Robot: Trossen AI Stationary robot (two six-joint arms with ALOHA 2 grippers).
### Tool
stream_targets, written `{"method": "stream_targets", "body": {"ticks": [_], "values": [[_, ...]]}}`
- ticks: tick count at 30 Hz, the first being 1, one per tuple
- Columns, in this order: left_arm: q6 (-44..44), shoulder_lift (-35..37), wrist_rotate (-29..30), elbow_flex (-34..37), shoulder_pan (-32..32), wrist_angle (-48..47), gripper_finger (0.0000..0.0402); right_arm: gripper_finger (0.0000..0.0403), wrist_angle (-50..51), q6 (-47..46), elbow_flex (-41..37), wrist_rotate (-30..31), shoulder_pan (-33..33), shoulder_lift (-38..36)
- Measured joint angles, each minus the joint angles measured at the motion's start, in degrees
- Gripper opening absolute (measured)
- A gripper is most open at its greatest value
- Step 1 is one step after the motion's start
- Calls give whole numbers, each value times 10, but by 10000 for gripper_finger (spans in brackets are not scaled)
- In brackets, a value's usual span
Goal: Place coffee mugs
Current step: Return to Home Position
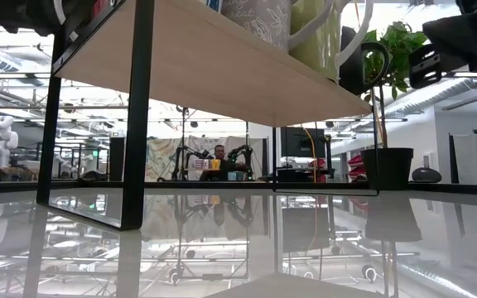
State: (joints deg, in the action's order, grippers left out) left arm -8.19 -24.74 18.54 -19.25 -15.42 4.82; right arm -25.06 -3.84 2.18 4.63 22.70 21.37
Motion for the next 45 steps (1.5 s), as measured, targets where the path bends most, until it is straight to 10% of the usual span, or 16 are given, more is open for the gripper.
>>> {"method": "stream_targets", "body": {"ticks": [19,45], "values": [[23,120,-5,183,-1,159,2,0,-3,-34,0,12,-69,0],[-6,207,-66,187,43,-16,1,0,10,-29,-1,-73,-179,-20]]}}
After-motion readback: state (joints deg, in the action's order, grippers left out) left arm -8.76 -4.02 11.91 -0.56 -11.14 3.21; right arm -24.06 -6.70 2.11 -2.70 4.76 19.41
